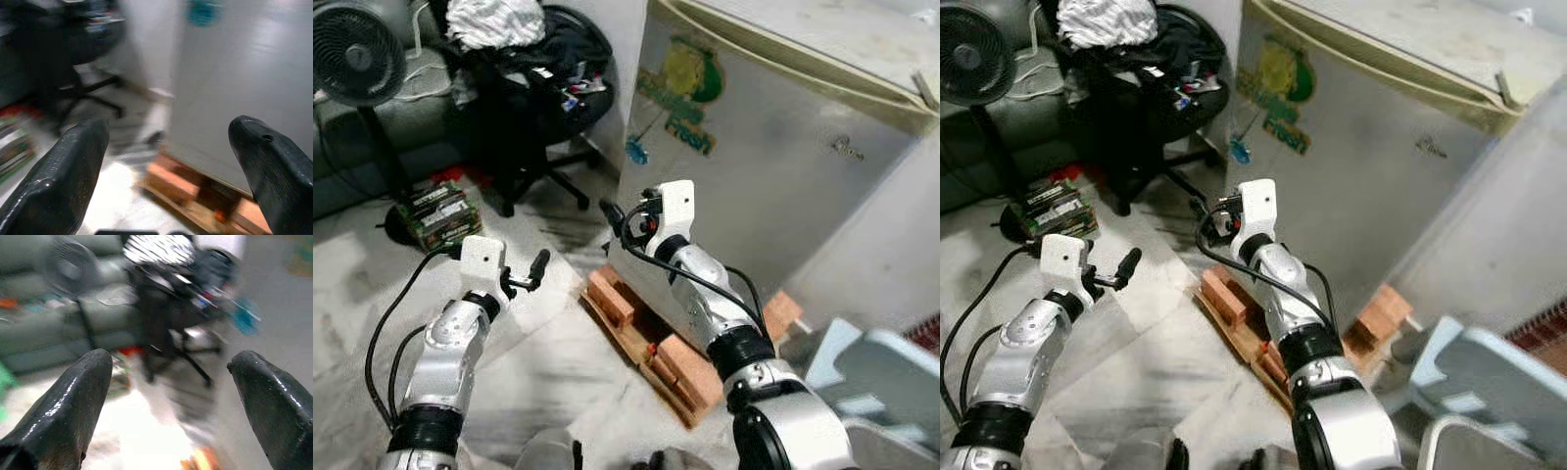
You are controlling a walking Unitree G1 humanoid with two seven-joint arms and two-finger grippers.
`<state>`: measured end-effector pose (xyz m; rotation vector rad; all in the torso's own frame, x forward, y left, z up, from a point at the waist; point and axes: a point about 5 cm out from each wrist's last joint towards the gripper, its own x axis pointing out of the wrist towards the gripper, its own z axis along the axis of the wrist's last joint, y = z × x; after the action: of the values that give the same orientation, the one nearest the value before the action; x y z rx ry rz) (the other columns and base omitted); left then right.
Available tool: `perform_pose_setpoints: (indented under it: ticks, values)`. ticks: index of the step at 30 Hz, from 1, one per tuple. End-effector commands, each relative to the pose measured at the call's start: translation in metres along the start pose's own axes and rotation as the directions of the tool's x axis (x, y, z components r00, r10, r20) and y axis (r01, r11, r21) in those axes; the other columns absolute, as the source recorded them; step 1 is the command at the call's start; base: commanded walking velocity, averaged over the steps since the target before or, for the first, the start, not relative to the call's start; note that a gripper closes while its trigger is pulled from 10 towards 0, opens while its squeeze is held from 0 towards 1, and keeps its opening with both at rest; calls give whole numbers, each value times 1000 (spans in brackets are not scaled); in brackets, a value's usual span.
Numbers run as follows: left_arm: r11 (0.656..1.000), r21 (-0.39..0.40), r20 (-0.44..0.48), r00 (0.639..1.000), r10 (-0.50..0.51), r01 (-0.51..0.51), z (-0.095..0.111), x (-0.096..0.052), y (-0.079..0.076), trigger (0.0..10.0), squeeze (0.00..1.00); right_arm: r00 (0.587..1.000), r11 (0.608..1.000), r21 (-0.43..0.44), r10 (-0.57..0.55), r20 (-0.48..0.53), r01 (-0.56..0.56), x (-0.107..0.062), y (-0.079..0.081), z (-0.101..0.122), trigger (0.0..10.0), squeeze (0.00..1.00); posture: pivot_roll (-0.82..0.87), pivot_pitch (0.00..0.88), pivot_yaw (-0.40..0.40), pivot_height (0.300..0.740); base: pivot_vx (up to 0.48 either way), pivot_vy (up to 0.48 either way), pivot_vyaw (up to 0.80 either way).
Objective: Restocking fridge
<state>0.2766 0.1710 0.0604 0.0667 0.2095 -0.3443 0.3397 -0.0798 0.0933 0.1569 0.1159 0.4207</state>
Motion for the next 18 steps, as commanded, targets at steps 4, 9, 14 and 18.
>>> perform_pose_setpoints:
  ticks: [4,9,14,18]
  values:
    - [996,74,43,998,41,-44,7,-3,14,10000,0,1000,1000,-17,-14,0,14,-2,0,1,10000,0,144,0,-62,740,0,480,-800]
    - [999,28,41,999,34,-35,13,-3,16,10000,0,1000,1000,-23,-20,-2,20,-4,-2,0,10000,0,140,0,-62,740,0,480,-800]
    - [998,-53,72,997,32,-28,18,-5,16,10000,0,999,999,-32,-37,-5,37,-10,-8,0,10000,0,137,0,-63,740,0,480,-800]
    - [997,-57,91,994,55,-50,17,-8,22,10000,0,999,998,-34,-50,-9,49,-15,-9,-3,10000,0,130,0,-64,740,0,480,-800]
